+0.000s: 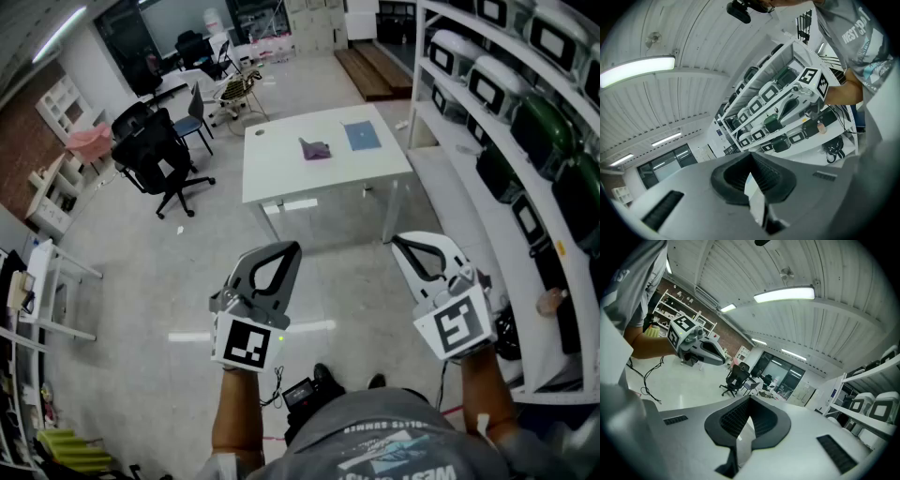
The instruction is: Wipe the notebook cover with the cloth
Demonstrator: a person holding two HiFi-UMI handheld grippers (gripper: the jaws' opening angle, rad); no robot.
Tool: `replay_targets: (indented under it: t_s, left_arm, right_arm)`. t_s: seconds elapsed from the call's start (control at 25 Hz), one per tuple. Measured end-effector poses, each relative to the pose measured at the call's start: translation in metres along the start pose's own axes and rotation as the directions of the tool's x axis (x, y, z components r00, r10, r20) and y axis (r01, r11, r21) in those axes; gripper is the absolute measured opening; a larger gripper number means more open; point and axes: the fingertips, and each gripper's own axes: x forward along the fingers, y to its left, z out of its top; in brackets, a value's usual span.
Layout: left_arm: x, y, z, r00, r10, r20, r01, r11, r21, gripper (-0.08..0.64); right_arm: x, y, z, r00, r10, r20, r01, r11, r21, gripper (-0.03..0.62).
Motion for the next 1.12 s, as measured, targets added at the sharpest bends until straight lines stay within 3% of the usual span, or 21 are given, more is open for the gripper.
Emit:
replay_targets:
  t_s: [0.8,1.12]
  left_arm:
    - [0.011,0.013,-0.025,1.0,-0.022,-0.02,0.022,1.0,-0.001,0.003]
    - [0.015,0.037,-0.05,0.998,-0.054,0.009,0.054,0.999,-0.005,0.003]
  right_arm:
    - [0.028,-0.002,-0.003,1.0,-0.012,0.005,0.012,0.999,0.05,0.031]
    - [0.067,-0.001,0.013,0.999,-0.044,-0.008,0.044,0.999,0.011,0.031]
